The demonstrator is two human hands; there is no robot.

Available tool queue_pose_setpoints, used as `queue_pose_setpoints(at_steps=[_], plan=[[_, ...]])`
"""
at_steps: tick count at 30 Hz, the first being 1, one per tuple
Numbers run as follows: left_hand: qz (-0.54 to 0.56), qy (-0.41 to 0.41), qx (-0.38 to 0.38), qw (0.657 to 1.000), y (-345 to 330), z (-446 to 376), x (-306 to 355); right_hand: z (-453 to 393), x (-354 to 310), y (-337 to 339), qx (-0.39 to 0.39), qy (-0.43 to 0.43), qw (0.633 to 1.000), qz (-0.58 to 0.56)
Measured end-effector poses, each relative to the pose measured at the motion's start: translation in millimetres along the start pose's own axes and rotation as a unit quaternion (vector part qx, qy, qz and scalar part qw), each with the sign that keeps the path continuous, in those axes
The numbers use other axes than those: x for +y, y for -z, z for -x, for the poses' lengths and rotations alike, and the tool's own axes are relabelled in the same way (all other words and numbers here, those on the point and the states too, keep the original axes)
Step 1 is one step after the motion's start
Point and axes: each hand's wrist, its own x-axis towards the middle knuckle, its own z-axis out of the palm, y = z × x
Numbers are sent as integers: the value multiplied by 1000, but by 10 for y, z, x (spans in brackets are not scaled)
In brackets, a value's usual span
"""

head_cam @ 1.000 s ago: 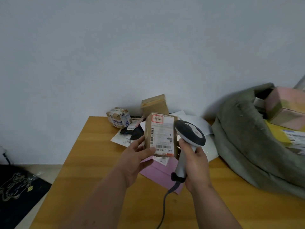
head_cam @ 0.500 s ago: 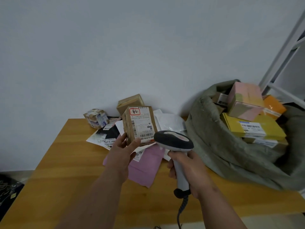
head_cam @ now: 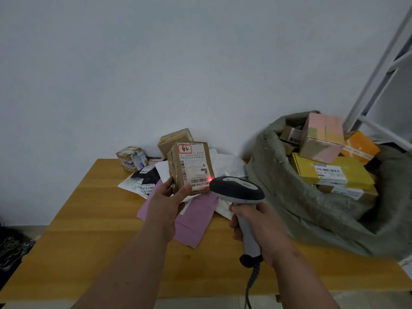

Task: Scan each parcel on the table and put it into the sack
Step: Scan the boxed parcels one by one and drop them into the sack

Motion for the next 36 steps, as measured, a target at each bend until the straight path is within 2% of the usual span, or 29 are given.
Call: queue_pose_setpoints(at_steps=[11,23,31,36], plan=[[-32,1,-39,999,81,-98,51,33,-33,-163,31,10,999,-13],[-70,27,-150,986,-21,-182,170,-26,-7,-253,216,65,971,-81],[-126,2,-225,966,-527,-82,164,33,24,183,317,88,938,-112],[-240,-86,-244,936,-1118,70,107,14,25,743,366,106,919,-105]])
